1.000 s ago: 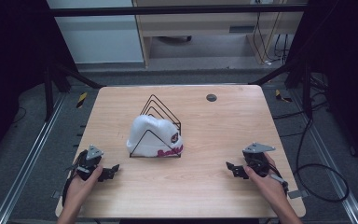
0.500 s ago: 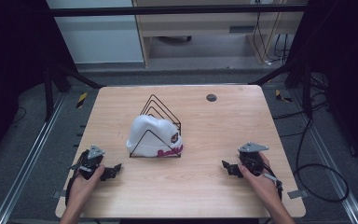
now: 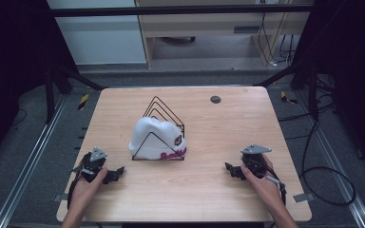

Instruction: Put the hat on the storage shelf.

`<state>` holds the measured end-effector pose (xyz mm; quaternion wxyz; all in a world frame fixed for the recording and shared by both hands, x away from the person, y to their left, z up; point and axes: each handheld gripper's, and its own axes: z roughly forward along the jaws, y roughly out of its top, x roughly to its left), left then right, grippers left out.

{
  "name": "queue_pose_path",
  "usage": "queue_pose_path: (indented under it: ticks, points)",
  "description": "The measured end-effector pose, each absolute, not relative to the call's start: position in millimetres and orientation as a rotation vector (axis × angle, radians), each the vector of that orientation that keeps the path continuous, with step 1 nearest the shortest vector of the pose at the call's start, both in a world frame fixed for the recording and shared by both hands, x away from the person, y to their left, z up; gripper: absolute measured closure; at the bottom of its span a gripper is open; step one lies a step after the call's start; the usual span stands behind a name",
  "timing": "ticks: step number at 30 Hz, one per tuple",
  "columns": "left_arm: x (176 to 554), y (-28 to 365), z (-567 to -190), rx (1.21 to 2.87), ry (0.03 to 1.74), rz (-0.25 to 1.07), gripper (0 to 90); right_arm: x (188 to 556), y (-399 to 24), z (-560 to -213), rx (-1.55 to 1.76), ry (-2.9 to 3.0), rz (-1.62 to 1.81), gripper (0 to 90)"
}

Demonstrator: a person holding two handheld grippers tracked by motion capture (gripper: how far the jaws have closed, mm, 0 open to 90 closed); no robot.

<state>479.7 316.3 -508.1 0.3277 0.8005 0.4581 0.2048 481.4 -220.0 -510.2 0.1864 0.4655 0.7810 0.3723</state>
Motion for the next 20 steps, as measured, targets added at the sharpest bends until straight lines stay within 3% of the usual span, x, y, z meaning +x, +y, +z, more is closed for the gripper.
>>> queue_pose_path:
  ticks: [20]
  points:
    - [479.6, 315.5, -508.4, 2.091, 1.207, 0.538, 0.0, 478.8, -205.2, -512.2, 1.353, 2.145, 0.944, 8.2]
